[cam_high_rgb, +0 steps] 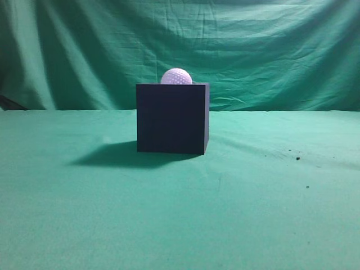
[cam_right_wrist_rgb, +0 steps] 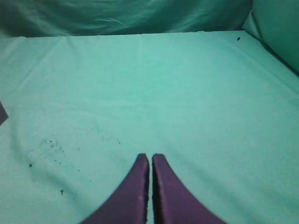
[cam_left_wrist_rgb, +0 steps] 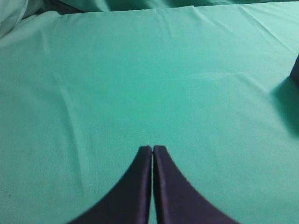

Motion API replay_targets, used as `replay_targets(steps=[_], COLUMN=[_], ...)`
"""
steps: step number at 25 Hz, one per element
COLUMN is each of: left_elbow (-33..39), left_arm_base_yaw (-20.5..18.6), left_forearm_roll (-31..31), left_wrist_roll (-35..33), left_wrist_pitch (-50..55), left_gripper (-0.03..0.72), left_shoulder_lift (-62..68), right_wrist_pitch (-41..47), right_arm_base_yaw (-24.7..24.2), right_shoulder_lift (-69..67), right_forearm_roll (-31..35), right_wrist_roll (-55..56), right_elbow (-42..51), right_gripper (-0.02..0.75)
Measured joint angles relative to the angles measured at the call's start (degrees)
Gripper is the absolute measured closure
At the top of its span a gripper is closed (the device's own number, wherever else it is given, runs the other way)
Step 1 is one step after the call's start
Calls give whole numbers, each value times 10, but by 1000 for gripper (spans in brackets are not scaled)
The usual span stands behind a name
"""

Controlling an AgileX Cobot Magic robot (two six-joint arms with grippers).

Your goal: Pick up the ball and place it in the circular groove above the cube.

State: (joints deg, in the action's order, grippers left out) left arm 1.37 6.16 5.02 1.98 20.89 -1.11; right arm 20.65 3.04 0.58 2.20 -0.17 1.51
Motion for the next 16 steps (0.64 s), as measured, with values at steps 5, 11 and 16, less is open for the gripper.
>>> replay_targets(steps=[5,11,16], left_elbow=[0,0,0], left_arm_base_yaw=[0,0,0], left_forearm_roll=[0,0,0], left_wrist_roll=[0,0,0], left_wrist_pitch=[0,0,0], left_gripper=[688,688,688], left_shoulder_lift=[0,0,0], right_wrist_pitch=[6,7,7], right_arm_base_yaw=[-8,-8,-8], right_shoulder_lift=[0,0,0], right_forearm_roll=[3,5,5], right_wrist_roll=[-2,-2,-2], right_elbow=[0,0,0], right_gripper=[738,738,738])
